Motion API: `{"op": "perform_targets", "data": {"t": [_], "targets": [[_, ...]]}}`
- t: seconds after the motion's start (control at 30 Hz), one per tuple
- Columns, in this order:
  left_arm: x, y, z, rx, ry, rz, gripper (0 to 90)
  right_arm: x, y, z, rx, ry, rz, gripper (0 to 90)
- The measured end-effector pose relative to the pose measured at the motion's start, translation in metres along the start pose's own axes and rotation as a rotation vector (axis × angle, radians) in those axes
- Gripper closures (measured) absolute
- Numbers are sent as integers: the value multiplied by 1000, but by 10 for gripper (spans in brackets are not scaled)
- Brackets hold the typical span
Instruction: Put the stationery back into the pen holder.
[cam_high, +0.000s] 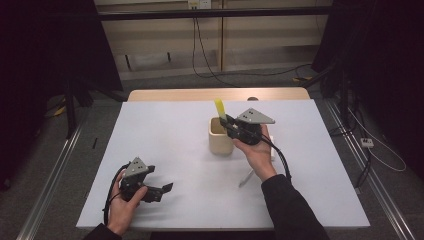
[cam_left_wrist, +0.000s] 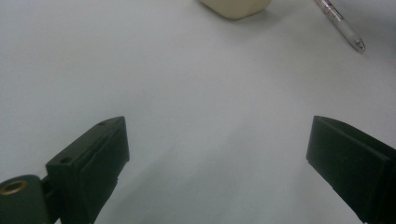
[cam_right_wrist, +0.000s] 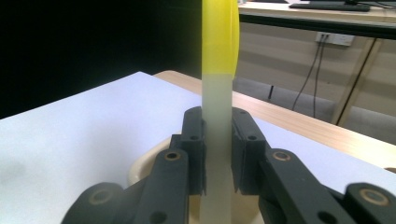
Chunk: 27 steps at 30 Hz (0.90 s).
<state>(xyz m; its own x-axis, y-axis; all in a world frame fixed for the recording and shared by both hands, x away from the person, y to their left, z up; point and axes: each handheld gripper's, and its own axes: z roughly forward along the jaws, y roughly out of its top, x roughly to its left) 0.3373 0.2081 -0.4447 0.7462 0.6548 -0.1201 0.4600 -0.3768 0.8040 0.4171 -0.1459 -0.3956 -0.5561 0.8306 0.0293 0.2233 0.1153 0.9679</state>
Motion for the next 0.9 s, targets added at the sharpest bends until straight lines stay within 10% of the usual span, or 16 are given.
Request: {"op": "perform_targets", "data": {"t": [0.47,0.9], "targets": [[0,0,0,-2,3,-1,57,-1,-6,-1,12,3,-1,767],[0,0,0,-2,1,-2,57,-5,2,-12,-16,-11,20,313]]}}
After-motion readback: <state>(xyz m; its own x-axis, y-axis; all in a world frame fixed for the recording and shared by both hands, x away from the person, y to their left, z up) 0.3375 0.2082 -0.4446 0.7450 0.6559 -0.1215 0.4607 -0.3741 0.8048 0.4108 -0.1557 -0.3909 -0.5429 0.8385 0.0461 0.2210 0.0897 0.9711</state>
